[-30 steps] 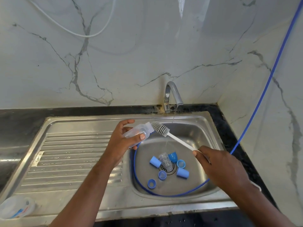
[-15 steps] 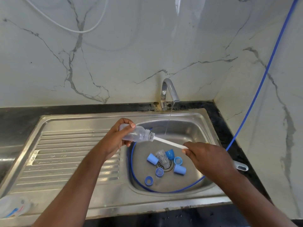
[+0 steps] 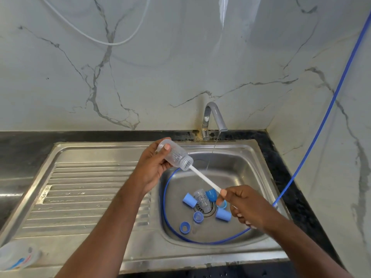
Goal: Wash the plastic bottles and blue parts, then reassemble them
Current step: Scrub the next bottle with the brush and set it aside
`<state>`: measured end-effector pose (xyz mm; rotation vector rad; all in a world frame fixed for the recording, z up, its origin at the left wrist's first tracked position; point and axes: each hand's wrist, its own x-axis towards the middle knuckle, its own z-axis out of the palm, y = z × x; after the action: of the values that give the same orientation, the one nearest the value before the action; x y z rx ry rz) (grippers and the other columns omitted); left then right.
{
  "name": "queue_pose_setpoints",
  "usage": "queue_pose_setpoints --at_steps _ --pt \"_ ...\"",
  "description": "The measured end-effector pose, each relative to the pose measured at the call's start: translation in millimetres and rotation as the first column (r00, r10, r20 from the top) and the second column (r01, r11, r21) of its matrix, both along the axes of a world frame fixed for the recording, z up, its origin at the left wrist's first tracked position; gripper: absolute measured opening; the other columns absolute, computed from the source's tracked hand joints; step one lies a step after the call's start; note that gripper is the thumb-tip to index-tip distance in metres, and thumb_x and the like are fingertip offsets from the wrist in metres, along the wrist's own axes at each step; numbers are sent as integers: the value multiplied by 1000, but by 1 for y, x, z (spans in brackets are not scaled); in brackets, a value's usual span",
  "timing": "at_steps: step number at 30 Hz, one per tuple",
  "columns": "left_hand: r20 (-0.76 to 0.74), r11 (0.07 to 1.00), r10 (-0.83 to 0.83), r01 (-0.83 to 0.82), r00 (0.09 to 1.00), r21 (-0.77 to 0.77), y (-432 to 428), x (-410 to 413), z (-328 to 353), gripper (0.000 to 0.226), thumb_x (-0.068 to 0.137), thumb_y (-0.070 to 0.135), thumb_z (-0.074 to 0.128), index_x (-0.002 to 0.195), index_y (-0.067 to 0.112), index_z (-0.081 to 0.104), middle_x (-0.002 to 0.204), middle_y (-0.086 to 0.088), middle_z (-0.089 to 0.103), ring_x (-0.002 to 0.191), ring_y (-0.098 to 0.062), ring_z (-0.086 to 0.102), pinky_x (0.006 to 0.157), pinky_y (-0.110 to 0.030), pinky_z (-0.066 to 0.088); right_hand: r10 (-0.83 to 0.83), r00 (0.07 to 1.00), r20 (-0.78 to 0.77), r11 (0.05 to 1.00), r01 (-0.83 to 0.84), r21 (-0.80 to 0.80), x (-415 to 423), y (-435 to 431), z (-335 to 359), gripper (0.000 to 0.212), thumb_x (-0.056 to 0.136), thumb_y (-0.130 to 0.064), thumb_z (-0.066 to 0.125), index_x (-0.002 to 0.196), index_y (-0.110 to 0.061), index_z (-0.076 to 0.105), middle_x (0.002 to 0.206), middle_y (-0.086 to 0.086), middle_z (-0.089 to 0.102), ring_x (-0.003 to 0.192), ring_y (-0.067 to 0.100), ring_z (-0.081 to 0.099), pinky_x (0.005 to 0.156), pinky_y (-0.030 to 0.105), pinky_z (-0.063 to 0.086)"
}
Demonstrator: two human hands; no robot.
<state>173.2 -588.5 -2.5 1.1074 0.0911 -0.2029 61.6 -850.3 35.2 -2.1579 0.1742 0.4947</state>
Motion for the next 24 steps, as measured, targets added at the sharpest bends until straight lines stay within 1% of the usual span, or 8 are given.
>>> queue_pose_setpoints --at_steps 3,10,13,16,18,20,22,24 --pt "5 993 25 -25 1000 111 2 1 -4 47 84 32 69 127 15 62 113 -7 69 101 -22 69 84 -41 61 272 905 326 687 55 -724 -9 -1 -14 30 102 -50 46 89 -27 60 59 -3 50 54 22 55 49 32 40" --pt "16 974 47 -49 999 220 4 5 1 32 102 27 56 129 9 59 108 -6 68 92 -16 71 88 -49 58 439 762 476 525 212 -824 -17 0 -6 20 102 -42 57 100 -27 70 60 -2 51 45 25 51 46 30 37" --pt "45 984 -17 8 999 176 12 8 1 39 99 32 62 132 12 58 116 -8 63 103 -18 67 86 -39 59 -25 993 114 975 49 -216 -10 4 5 32 102 -51 49 93 -31 73 54 -4 42 44 16 41 46 26 36" --pt "82 970 -93 72 992 233 17 10 2 53 86 45 72 130 18 59 112 -1 66 102 -12 68 89 -37 58 -147 961 -234 952 201 229 -7 0 17 42 102 -50 49 92 -22 78 55 1 34 42 13 26 43 21 24" --pt "88 951 -78 48 993 307 16 11 3 53 83 48 69 126 21 60 110 -1 66 100 -12 68 89 -39 59 -29 999 17 992 31 -126 -10 -5 17 34 101 -51 52 101 -28 77 57 -2 53 46 15 48 48 25 41" --pt "76 948 -37 11 996 319 12 10 2 46 85 50 70 120 20 61 109 -4 66 99 -17 68 87 -44 59 232 907 351 692 100 -715 -11 -9 11 24 102 -48 52 107 -34 71 71 -1 67 63 22 64 56 32 52" --pt "49 959 -5 -9 999 282 9 9 0 31 99 37 63 120 14 60 112 -10 65 99 -20 67 88 -47 57 455 742 492 488 253 -835 -16 -9 9 20 98 -41 58 105 -31 73 65 0 59 53 28 58 49 32 44" --pt "32 966 -12 4 999 258 8 8 1 28 102 29 55 124 11 57 116 -14 63 98 -18 68 90 -46 58 449 738 503 576 191 -795 -17 -6 7 20 100 -41 58 106 -29 74 63 -1 59 51 26 56 48 32 43"
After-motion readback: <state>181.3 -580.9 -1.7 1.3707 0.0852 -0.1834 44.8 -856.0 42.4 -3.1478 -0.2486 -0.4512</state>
